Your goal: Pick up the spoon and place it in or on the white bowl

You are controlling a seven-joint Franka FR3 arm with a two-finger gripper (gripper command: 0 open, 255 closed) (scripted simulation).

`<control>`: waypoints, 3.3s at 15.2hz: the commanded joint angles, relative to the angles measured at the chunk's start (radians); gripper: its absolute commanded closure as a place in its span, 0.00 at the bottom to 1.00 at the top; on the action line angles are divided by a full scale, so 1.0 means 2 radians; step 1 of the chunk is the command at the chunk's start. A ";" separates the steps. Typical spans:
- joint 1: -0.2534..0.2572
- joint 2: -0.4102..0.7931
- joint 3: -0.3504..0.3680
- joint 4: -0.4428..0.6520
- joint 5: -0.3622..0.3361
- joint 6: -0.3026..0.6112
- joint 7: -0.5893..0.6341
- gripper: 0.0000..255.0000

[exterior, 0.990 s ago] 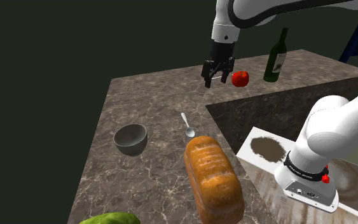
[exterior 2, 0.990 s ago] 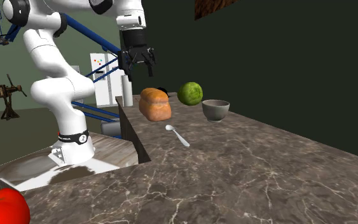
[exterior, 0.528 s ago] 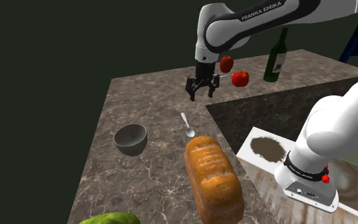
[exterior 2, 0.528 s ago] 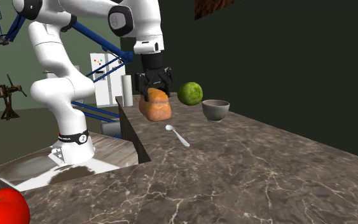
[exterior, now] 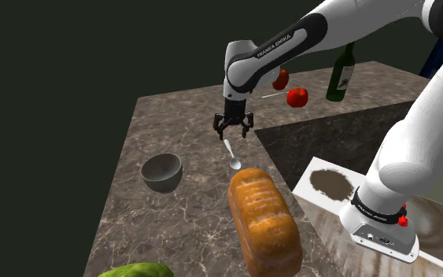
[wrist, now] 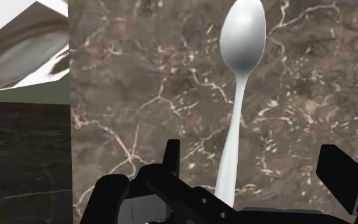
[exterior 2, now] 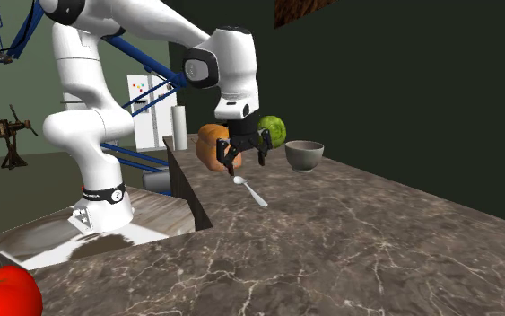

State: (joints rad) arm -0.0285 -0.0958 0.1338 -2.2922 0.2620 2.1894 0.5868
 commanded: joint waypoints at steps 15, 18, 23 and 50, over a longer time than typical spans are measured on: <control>0.005 0.057 0.006 -0.014 0.011 0.069 0.008 0.00; 0.005 0.057 0.006 -0.014 0.011 0.069 0.008 1.00; 0.005 0.057 0.006 -0.014 0.011 0.069 0.008 1.00; -0.001 -0.021 0.000 0.069 -0.006 -0.090 0.041 1.00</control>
State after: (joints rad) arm -0.0290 -0.1327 0.1340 -2.1653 0.2518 2.0261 0.6654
